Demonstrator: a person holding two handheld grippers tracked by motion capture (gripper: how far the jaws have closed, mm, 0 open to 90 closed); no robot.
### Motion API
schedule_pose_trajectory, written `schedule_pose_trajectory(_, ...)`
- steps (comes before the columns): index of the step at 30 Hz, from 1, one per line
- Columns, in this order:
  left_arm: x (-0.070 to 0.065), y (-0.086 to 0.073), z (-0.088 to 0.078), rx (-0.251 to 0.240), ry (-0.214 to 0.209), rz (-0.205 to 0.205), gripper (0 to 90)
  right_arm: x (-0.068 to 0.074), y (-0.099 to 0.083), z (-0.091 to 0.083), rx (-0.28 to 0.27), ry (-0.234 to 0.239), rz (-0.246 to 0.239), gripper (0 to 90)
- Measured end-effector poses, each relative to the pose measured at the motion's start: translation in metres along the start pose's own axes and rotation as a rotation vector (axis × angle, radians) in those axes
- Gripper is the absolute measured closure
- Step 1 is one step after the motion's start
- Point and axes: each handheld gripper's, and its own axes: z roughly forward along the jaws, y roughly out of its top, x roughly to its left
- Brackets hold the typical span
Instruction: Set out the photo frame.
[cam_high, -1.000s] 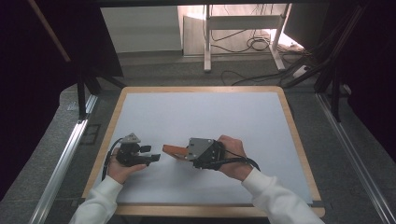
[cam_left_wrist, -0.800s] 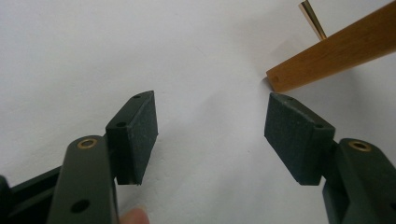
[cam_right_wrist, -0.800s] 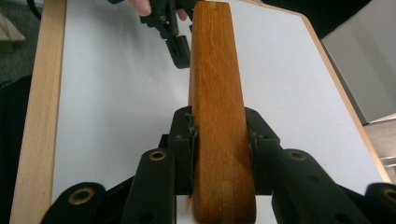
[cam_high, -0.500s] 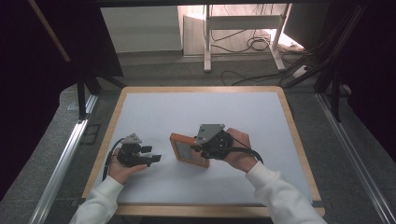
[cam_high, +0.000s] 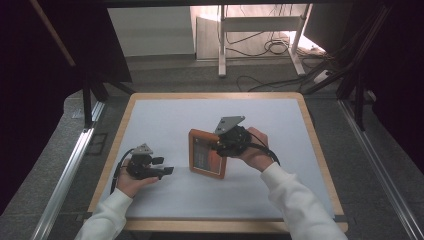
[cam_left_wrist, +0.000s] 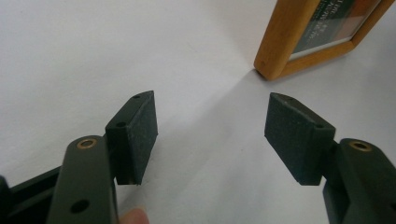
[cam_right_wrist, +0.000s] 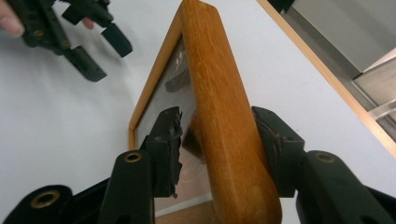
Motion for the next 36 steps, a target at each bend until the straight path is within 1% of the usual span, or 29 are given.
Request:
schedule_pose_trajectory(1, 0.0, 0.0, 0.0, 0.0, 0.0, 0.0, 34.1, 0.0, 0.0, 0.0, 0.0, 0.0, 0.0, 53.0)
schedule_pose_trajectory(2, 0.0, 0.0, 0.0, 0.0, 0.0, 0.0, 34.1, -0.003, -0.001, 0.003, 0.0, -0.012, 0.018, 50.5)
schedule_pose_trajectory(3, 0.0, 0.0, 0.0, 0.0, 0.0, 0.001, 34.1, -0.004, -0.001, 0.004, 0.005, -0.021, 0.024, 49.7)
schedule_pose_trajectory(8, 0.0, 0.0, 0.0, 0.0, -0.001, 0.002, 34.1, -0.013, -0.006, 0.011, 0.01, -0.04, 0.054, 45.4)
schedule_pose_trajectory(9, 0.0, 0.0, 0.0, 0.0, -0.001, 0.002, 34.1, -0.014, -0.007, 0.013, 0.012, -0.043, 0.068, 44.6)
schedule_pose_trajectory(12, 0.0, 0.0, 0.0, 0.001, -0.003, 0.002, 34.1, -0.017, -0.009, 0.015, 0.008, -0.038, 0.085, 44.0)
schedule_pose_trajectory(15, -0.001, 0.0, 0.001, 0.001, -0.003, 0.003, 34.1, -0.017, -0.009, 0.015, 0.008, -0.043, 0.081, 42.4)
schedule_pose_trajectory(17, -0.001, 0.0, 0.001, 0.001, -0.001, 0.005, 34.0, -0.015, -0.009, 0.015, 0.006, -0.062, 0.085, 37.2)
schedule_pose_trajectory(18, -0.001, 0.0, 0.001, 0.001, -0.001, 0.005, 34.0, -0.015, -0.009, 0.015, 0.006, -0.062, 0.085, 37.2)
schedule_pose_trajectory(19, -0.001, 0.001, 0.001, -0.003, 0.001, 0.007, 34.0, -0.016, -0.01, 0.01, -0.022, -0.076, 0.104, 33.2)
schedule_pose_trajectory(21, -0.002, 0.001, 0.001, -0.007, 0.007, 0.012, 34.1, -0.016, -0.011, 0.003, -0.049, -0.088, 0.133, 29.5)
schedule_pose_trajectory(24, -0.004, 0.003, 0.002, -0.009, 0.017, 0.02, 35.1, -0.015, -0.018, -0.01, -0.089, -0.094, 0.175, 25.7)
schedule_pose_trajectory(26, -0.005, 0.004, 0.004, -0.005, 0.023, 0.027, 35.4, -0.014, -0.025, -0.02, -0.109, -0.096, 0.203, 24.4)
schedule_pose_trajectory(30, -0.01, 0.008, 0.009, 0.003, 0.032, 0.046, 35.6, -0.009, -0.048, -0.039, -0.153, -0.081, 0.255, 23.8)
schedule_pose_trajectory(34, -0.012, 0.012, 0.015, 0.006, 0.037, 0.057, 35.4, -0.002, -0.077, -0.053, -0.17, -0.082, 0.3, 23.8)
schedule_pose_trajectory(36, -0.013, 0.014, 0.017, 0.002, 0.04, 0.051, 35.8, 0.002, -0.091, -0.057, -0.176, -0.078, 0.328, 23.8)
